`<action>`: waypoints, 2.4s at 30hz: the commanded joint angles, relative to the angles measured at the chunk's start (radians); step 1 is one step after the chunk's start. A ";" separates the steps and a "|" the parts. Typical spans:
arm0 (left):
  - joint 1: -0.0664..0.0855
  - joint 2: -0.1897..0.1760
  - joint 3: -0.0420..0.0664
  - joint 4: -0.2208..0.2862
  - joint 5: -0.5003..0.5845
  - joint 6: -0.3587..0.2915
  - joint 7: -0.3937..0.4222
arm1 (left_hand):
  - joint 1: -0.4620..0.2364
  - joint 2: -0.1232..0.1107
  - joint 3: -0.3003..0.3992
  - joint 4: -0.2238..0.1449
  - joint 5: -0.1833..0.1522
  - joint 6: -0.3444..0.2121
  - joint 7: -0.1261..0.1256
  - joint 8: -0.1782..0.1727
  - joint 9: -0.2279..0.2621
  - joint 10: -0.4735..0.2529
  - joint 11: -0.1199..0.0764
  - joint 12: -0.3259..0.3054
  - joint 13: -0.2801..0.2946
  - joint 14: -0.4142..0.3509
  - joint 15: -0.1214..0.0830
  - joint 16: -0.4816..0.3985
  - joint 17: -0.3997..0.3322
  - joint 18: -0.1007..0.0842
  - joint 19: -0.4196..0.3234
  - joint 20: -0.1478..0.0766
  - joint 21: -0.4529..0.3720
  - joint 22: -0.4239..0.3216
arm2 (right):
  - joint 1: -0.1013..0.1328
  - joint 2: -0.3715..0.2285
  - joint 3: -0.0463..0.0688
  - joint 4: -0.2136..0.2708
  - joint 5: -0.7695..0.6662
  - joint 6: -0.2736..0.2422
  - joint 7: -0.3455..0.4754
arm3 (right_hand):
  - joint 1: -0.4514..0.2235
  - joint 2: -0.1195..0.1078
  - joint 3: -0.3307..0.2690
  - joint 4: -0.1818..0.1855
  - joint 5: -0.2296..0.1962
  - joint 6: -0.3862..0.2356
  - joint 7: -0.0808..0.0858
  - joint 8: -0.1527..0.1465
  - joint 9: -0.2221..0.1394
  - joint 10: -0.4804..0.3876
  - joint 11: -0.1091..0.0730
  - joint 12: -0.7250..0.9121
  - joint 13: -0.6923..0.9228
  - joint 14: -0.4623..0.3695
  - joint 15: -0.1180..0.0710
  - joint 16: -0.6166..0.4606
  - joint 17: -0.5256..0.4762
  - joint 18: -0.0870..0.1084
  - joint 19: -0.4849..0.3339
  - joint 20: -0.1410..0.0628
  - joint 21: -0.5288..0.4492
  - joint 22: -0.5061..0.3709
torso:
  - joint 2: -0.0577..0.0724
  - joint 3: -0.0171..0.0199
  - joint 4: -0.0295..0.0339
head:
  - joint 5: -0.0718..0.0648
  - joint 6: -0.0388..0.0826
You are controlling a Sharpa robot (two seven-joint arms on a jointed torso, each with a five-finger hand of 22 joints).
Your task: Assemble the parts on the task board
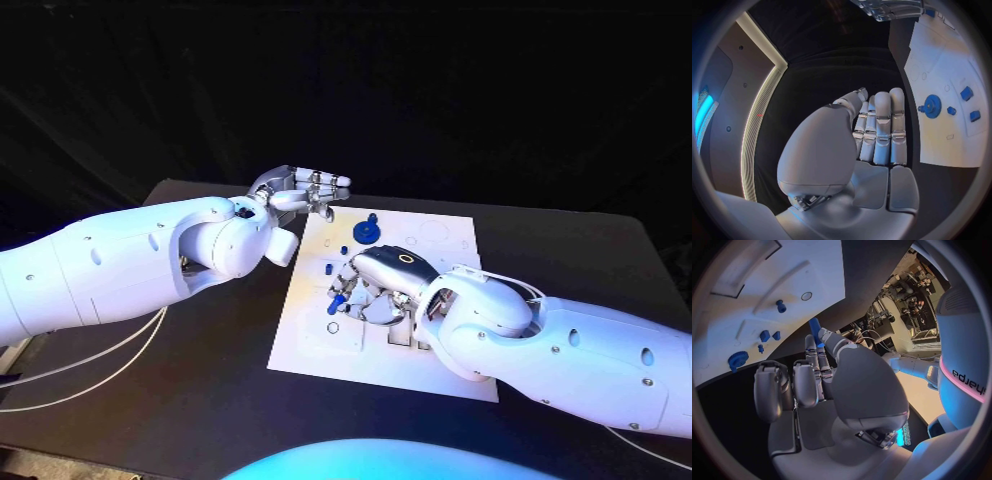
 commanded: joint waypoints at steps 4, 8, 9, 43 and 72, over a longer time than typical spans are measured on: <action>0.001 0.001 0.001 0.004 0.005 0.008 0.003 | -0.001 0.010 -0.005 -0.001 -0.004 -0.006 0.002 -0.002 -0.002 -0.008 -0.001 0.006 0.002 -0.004 0.005 -0.007 -0.002 0.014 0.005 0.005 -0.005 -0.002 | -0.027 0.029 -0.005 -0.036 -0.031 0.026 0.023 | -0.001 -0.001 0.008 -0.002 0.004 0.006 0.002 0.002 0.001 0.005 0.000 -0.004 0.000 0.035 -0.002 0.006 0.000 -0.014 0.026 -0.006 0.000 0.181 | 0.000 0.0007 -0.0014 | 0.009 -0.007; 0.001 0.001 0.001 0.005 0.005 0.009 0.003 | -0.001 0.010 -0.005 -0.001 -0.004 -0.006 0.002 -0.002 -0.002 -0.008 -0.001 0.006 0.002 -0.004 0.005 -0.007 -0.002 0.014 0.005 0.005 -0.005 -0.002 | -0.045 0.042 -0.007 -0.058 -0.036 0.033 0.026 | -0.001 -0.002 0.008 -0.002 0.004 0.006 0.003 0.001 0.001 0.005 0.000 -0.005 0.000 0.035 -0.001 0.007 0.001 -0.015 0.026 -0.006 0.000 0.181 | 0.001 0.0009 -0.0003 | 0.011 -0.010; 0.001 0.001 0.001 0.005 0.005 0.009 0.003 | -0.001 0.010 -0.005 -0.001 -0.004 -0.006 0.002 -0.002 -0.002 -0.008 -0.001 0.006 0.002 -0.004 0.005 -0.007 -0.002 0.014 0.005 0.005 -0.005 -0.002 | -0.049 0.044 -0.007 -0.062 -0.037 0.034 0.026 | -0.001 -0.002 0.008 -0.002 0.004 0.006 0.003 0.001 0.001 0.005 0.000 -0.005 0.000 0.035 -0.001 0.007 0.001 -0.015 0.026 -0.006 0.000 0.181 | 0.001 0.0009 -0.0003 | 0.011 -0.010; 0.001 -0.001 0.000 0.007 0.005 0.009 0.000 | -0.001 0.010 -0.006 -0.001 -0.004 -0.006 0.003 -0.002 -0.002 -0.009 -0.001 0.007 0.002 -0.004 0.005 -0.007 -0.002 0.014 0.006 0.005 -0.006 -0.002 | -0.062 0.090 -0.012 -0.109 -0.116 0.103 -0.006 | -0.018 -0.014 0.007 0.000 0.002 0.002 0.004 -0.003 0.002 0.005 0.003 -0.015 -0.001 0.034 0.001 0.006 -0.003 -0.014 0.025 -0.004 -0.001 0.181 | 0.000 0.0008 -0.0006 | 0.018 -0.023; 0.001 -0.007 0.000 0.003 0.005 0.011 -0.005 | -0.002 0.011 -0.008 0.000 -0.004 -0.006 0.003 -0.001 -0.002 -0.011 -0.001 0.009 0.003 -0.004 0.005 -0.007 -0.002 0.014 0.006 0.005 -0.007 -0.003 | -0.046 -0.041 0.005 0.017 -0.117 -0.064 -0.006 | -0.033 -0.063 -0.276 0.030 0.026 -0.224 -0.019 -0.038 -0.028 -0.238 0.046 0.029 0.013 -0.056 0.038 -0.160 -0.266 0.031 -0.081 0.032 -0.224 0.076 | -0.002 0.0008 -0.0027 | 0.007 -0.011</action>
